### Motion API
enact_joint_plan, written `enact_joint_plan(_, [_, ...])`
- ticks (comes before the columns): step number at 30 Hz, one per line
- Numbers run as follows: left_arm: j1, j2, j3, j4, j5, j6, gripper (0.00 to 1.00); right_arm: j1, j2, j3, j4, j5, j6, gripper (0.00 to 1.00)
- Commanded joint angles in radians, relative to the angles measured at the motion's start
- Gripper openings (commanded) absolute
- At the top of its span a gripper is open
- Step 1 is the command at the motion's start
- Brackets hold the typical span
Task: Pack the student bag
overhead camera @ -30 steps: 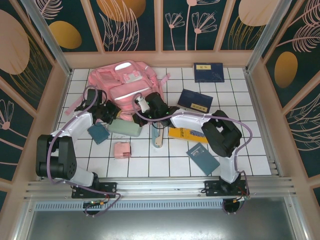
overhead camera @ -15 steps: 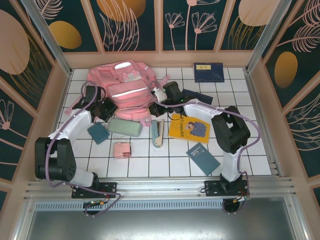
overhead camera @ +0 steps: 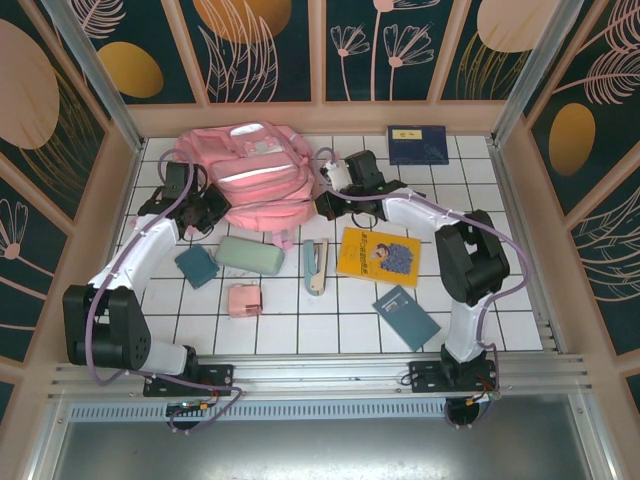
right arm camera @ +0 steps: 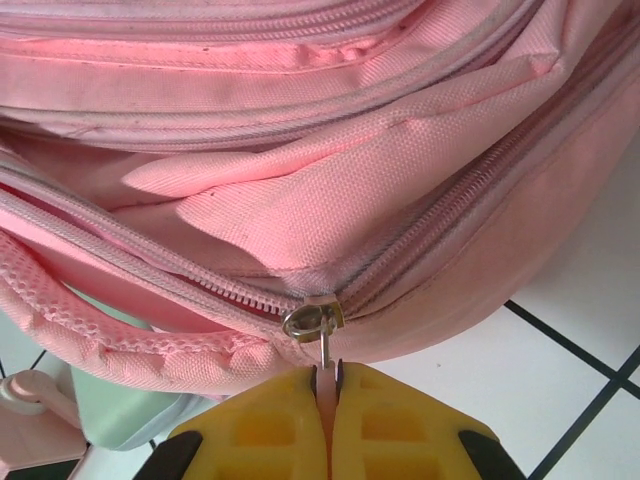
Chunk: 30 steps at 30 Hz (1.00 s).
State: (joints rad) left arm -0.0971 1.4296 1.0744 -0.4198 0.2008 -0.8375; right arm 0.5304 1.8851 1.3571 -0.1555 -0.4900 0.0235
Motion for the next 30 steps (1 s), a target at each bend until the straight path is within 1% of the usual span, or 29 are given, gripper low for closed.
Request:
enact_joint_plan(1, [-0.006,0.010,0.102,0.004,-0.132,0.135,0.00,0.001,-0.131,-0.027,-0.071,0.087,-0.026,0.00])
enact_joint_plan(5, [-0.082,0.088,0.226,-0.063,-0.148,0.175,0.00,0.050,-0.234,-0.104,-0.041,0.109,-0.005,0.00])
enact_joint_plan(9, [-0.111,0.127,0.303,-0.083,-0.153,0.205,0.07,0.095,-0.335,-0.174,-0.012,0.099,0.031,0.00])
enact_joint_plan(12, [-0.110,0.183,0.377,-0.115,-0.214,0.237,0.15,0.136,-0.374,-0.202,0.013,0.082,0.065,0.00])
enact_joint_plan(13, [-0.111,0.207,0.405,-0.130,-0.237,0.240,0.18,0.149,-0.375,-0.204,0.022,0.073,0.073,0.00])
enact_joint_plan(14, [-0.110,0.234,0.439,-0.158,-0.260,0.239,0.24,0.160,-0.366,-0.199,0.033,0.069,0.086,0.00])
enact_joint_plan(16, [-0.110,0.264,0.494,-0.207,-0.274,0.219,0.35,0.168,-0.337,-0.182,0.051,0.066,0.108,0.00])
enact_joint_plan(18, [-0.109,0.247,0.485,-0.219,-0.284,0.174,0.51,0.168,-0.294,-0.155,0.064,0.085,0.125,0.00])
enact_joint_plan(20, [-0.108,0.210,0.448,-0.218,-0.273,0.143,0.59,0.166,-0.258,-0.135,0.096,0.096,0.143,0.00])
enact_joint_plan(21, [-0.108,0.186,0.428,-0.224,-0.273,0.125,0.60,0.166,-0.237,-0.126,0.113,0.101,0.156,0.00])
enact_joint_plan(23, [-0.107,0.144,0.385,-0.226,-0.244,0.092,0.61,0.168,-0.189,-0.093,0.142,0.099,0.183,0.00])
enact_joint_plan(27, [-0.106,0.083,0.284,-0.216,-0.077,-0.009,0.64,0.184,-0.098,-0.010,0.159,0.098,0.195,0.00])
enact_joint_plan(30, [-0.107,0.063,0.214,-0.203,0.001,-0.094,0.63,0.190,-0.048,0.041,0.159,0.103,0.194,0.00])
